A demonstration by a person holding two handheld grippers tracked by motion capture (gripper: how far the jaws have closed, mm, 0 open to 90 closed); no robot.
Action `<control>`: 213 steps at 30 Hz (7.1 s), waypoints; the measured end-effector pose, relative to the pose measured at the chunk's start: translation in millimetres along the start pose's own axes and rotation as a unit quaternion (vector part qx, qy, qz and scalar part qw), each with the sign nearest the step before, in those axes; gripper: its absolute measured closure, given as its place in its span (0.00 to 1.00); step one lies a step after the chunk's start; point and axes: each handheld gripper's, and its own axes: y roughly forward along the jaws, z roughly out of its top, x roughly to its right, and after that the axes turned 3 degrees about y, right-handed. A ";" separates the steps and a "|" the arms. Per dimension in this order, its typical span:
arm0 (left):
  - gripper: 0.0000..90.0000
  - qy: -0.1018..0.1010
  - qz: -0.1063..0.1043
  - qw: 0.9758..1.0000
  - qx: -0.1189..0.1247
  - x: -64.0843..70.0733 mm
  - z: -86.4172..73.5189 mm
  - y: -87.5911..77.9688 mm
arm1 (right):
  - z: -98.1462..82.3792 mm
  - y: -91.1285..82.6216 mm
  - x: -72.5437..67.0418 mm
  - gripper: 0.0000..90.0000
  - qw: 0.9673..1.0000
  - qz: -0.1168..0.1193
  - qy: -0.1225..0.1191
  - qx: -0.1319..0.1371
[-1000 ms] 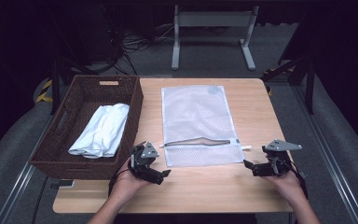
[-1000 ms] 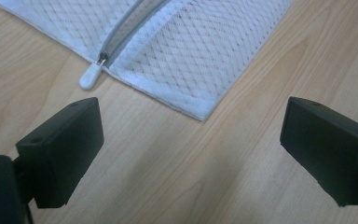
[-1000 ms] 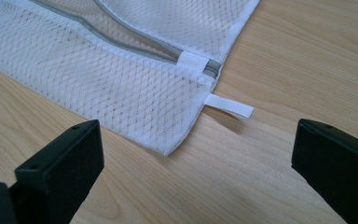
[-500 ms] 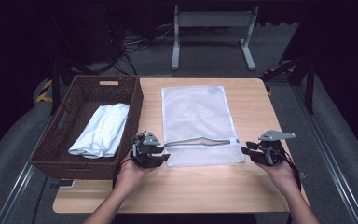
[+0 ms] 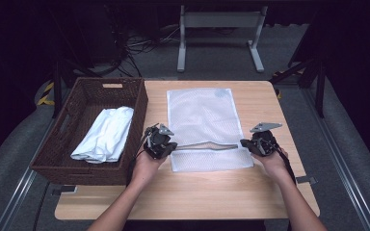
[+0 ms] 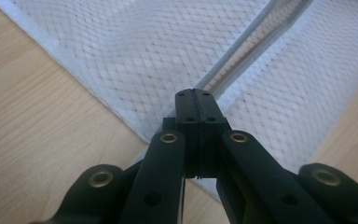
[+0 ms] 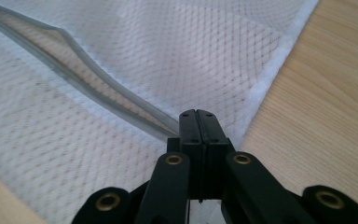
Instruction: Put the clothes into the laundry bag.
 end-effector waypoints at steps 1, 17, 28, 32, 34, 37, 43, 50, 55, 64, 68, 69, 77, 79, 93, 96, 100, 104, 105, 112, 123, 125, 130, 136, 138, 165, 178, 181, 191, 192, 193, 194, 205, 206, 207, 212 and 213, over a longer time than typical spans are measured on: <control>1.00 0.000 0.003 1.000 0.000 -0.8 0.6 1.9 | 0.1 2.9 1.1 1.00 1.000 0.000 0.002 -0.001; 1.00 0.000 0.022 0.999 -0.046 -11.3 -4.1 26.0 | -5.6 15.0 2.9 1.00 0.999 -0.017 -0.006 -0.026; 1.00 0.013 0.004 0.999 -0.046 -4.8 -2.8 28.7 | -8.1 8.0 3.4 1.00 0.998 -0.028 -0.007 -0.048; 1.00 0.020 -0.009 0.998 -0.052 -0.3 1.2 31.1 | -11.5 2.8 5.5 1.00 0.998 -0.034 -0.010 -0.056; 1.00 0.025 -0.011 0.998 -0.053 1.8 3.7 33.1 | -13.6 -0.3 7.8 1.00 0.998 -0.034 -0.008 -0.060; 1.00 0.031 -0.017 0.998 -0.054 6.1 7.6 36.4 | -17.9 -5.2 11.0 1.00 0.997 -0.034 -0.002 -0.062; 1.00 0.039 -0.028 0.998 -0.051 14.6 14.1 43.1 | -25.3 -14.4 18.7 1.00 0.997 -0.037 0.004 -0.070; 1.00 0.047 -0.039 0.997 -0.046 23.5 22.1 51.3 | -33.6 -24.7 26.4 1.00 0.996 -0.048 0.009 -0.080; 1.00 0.053 -0.049 0.996 -0.048 30.4 28.5 56.9 | -39.9 -31.5 32.3 1.00 0.995 -0.053 0.012 -0.083; 1.00 0.063 -0.062 0.995 -0.044 45.2 39.8 68.0 | -51.9 -45.2 44.8 1.00 0.993 -0.069 0.025 -0.092; 1.00 0.070 -0.063 0.995 -0.043 51.8 46.2 73.9 | -54.4 -49.2 48.7 1.00 0.991 -0.083 0.031 -0.100; 1.00 0.069 -0.064 0.995 -0.043 52.9 47.4 75.2 | -54.9 -49.7 49.2 1.00 0.991 -0.087 0.030 -0.100; 1.00 0.074 -0.079 0.993 -0.039 64.0 56.3 84.5 | -58.4 -54.4 58.9 1.00 0.986 -0.117 0.039 -0.109; 1.00 0.076 -0.082 0.993 -0.037 67.0 57.9 86.2 | -59.5 -55.9 62.0 1.00 0.985 -0.124 0.044 -0.111; 0.99 0.091 -0.105 0.990 -0.033 68.3 52.2 64.3 | -55.2 -64.0 57.5 1.00 0.990 -0.114 0.041 -0.070; 0.96 0.087 -0.105 0.990 -0.030 62.3 47.0 52.5 | -52.3 -65.7 52.1 0.99 0.993 -0.100 0.039 -0.057; 0.86 0.075 -0.106 0.991 -0.030 50.3 39.2 34.6 | -46.7 -67.8 42.1 0.89 0.995 -0.076 0.039 -0.042; 0.75 0.067 -0.106 0.992 -0.027 39.0 34.6 18.2 | -42.1 -65.5 30.2 0.75 0.998 -0.051 0.034 -0.032; 0.73 0.065 -0.107 0.992 -0.025 37.5 33.8 15.5 | -40.9 -64.8 27.0 0.71 0.998 -0.043 0.034 -0.030; 0.57 0.056 -0.102 0.993 -0.023 30.0 24.9 -7.7 | -31.9 -60.9 -1.0 0.48 1.000 0.013 0.010 -0.022; 0.48 0.039 -0.090 0.995 -0.006 19.5 28.8 -54.4 | -34.6 -56.6 -36.9 0.31 0.999 0.049 -0.010 -0.007; 0.47 0.035 -0.089 0.995 -0.001 15.4 29.5 -62.3 | -37.4 -54.9 -41.8 0.28 0.999 0.051 -0.017 -0.010; 0.41 0.022 -0.081 0.996 0.008 5.2 32.8 -84.3 | -42.6 -50.7 -47.3 0.25 0.999 0.045 -0.025 -0.017; 0.35 0.013 -0.073 0.997 0.020 -6.4 34.4 -105.9 | -42.7 -45.9 -48.3 0.25 0.998 0.048 -0.046 -0.018; 0.33 0.011 -0.070 0.997 0.025 -10.9 34.3 -112.8 | -42.0 -44.6 -48.6 0.25 0.997 0.047 -0.051 -0.017; 0.23 -0.088 0.054 0.995 0.006 -115.2 -26.0 -166.7 | -42.7 -43.1 -45.9 0.24 0.997 0.045 -0.059 -0.008; 0.08 -0.131 0.076 0.987 -0.044 -152.4 -58.9 -150.5 | -42.9 -42.7 -45.4 0.23 0.997 0.047 -0.058 -0.010; 0.04 -0.139 0.077 0.986 -0.053 -158.5 -65.7 -147.6 | -43.1 -42.2 -45.4 0.23 0.997 0.047 -0.058 -0.012; 0.00 -0.148 0.063 0.983 -0.091 -169.6 -80.6 -128.3 | -43.6 -40.8 -45.9 0.22 0.997 0.050 -0.060 -0.018; 0.00 -0.145 0.060 0.983 -0.097 -171.0 -81.4 -126.6 | -43.6 -40.5 -46.1 0.22 0.997 0.051 -0.061 -0.019; 0.00 -0.149 0.058 0.982 -0.103 -172.1 -83.0 -123.3 | -43.7 -40.1 -46.2 0.22 0.997 0.052 -0.061 -0.019; 0.00 -0.153 0.056 0.980 -0.112 -173.0 -84.5 -120.2 | -43.8 -39.6 -46.2 0.22 0.997 0.053 -0.062 -0.020; 0.01 -0.157 0.046 0.973 -0.163 -174.7 -88.8 -101.3 | -44.1 -38.8 -47.7 0.22 0.996 0.054 -0.064 -0.027; 0.01 -0.155 0.048 0.973 -0.165 -174.5 -89.0 -100.3 | -44.1 -38.4 -47.6 0.22 0.996 0.055 -0.066 -0.027; 0.01 -0.150 0.050 0.972 -0.173 -174.8 -89.1 -99.1 | -44.2 -38.3 -47.7 0.22 0.996 0.055 -0.066 -0.028; 0.01 -0.142 0.072 0.964 -0.214 -174.6 -91.7 -90.4 | -44.8 -37.3 -47.7 0.22 0.996 0.055 -0.066 -0.031; 0.01 -0.138 0.072 0.963 -0.220 -173.6 -92.1 -87.7 | -44.9 -37.3 -47.8 0.22 0.996 0.055 -0.067 -0.031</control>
